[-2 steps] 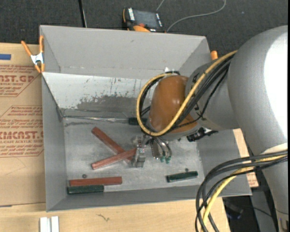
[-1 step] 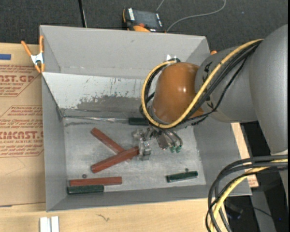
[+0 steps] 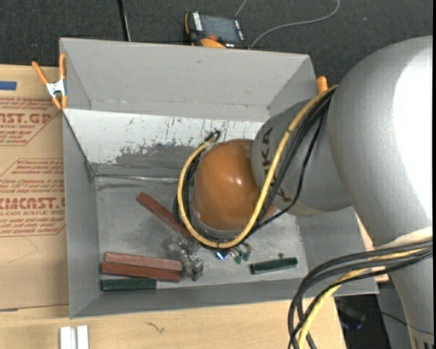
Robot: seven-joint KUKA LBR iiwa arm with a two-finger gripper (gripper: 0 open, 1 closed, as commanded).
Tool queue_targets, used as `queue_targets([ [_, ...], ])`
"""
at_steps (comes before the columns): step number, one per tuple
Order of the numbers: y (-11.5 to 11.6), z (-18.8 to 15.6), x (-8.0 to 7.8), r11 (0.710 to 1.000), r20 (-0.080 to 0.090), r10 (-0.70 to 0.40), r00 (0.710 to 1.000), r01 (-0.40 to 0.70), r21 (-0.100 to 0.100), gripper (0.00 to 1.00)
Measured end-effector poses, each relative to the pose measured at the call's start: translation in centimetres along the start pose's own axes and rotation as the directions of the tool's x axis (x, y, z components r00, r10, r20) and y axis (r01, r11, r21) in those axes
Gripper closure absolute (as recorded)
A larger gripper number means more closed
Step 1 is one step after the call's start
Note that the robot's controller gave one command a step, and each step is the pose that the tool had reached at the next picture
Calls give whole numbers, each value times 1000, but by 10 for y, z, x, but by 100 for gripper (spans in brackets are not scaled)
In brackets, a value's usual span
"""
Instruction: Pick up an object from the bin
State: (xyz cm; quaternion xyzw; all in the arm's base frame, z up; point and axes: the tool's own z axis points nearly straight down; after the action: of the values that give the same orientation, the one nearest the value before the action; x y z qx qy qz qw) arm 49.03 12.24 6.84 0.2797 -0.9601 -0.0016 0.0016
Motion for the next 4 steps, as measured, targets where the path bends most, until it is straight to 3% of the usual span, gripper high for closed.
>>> queue_targets([
  [1, 22, -88, -50, 952, 7, -305, 952, 305, 6, 100],
  [2, 22, -86, -48, 953, 4, -304, 953, 304, 4, 0],
  [3, 56, -2, -37, 1000, 10, -15, 1000, 15, 4, 0],
  [4, 56, -4, -38, 1000, 11, -14, 1000, 14, 4, 100],
])
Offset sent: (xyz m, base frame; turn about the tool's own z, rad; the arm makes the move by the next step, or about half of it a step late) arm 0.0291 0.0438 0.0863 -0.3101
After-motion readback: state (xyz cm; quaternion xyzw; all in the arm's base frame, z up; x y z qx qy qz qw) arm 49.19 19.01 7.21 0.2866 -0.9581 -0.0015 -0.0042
